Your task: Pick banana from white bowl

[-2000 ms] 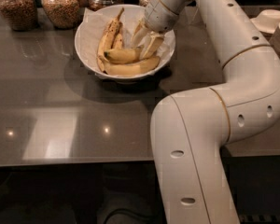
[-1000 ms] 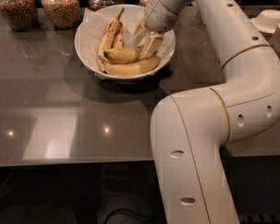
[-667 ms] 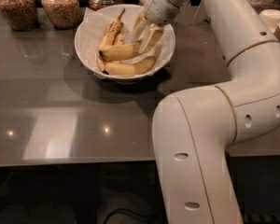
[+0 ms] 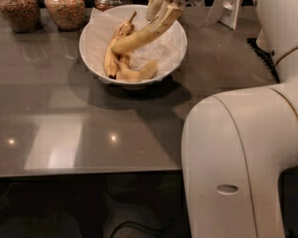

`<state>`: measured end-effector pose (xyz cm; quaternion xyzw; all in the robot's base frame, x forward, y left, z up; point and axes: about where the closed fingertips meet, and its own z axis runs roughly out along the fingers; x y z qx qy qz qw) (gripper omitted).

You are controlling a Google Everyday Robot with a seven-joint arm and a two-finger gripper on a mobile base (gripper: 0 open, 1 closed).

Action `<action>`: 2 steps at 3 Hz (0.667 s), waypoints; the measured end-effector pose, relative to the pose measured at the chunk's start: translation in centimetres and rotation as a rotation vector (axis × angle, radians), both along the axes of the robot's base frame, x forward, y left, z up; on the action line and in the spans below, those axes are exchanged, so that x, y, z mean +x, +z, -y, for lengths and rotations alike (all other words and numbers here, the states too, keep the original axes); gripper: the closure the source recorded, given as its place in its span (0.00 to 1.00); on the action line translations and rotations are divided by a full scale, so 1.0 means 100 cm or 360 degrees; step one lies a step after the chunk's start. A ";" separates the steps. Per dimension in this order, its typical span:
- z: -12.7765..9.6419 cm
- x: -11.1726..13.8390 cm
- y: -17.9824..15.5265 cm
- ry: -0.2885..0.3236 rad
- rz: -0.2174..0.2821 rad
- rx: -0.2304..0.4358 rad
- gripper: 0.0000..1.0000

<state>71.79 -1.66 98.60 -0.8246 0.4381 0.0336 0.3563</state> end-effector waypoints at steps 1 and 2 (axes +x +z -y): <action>0.009 -0.013 0.023 -0.0064 0.0046 0.0116 1.00; 0.016 -0.038 0.037 -0.0107 0.0043 0.0206 1.00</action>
Offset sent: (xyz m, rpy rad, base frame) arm -0.0912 -0.0246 0.0438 0.1991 -0.0332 -0.1088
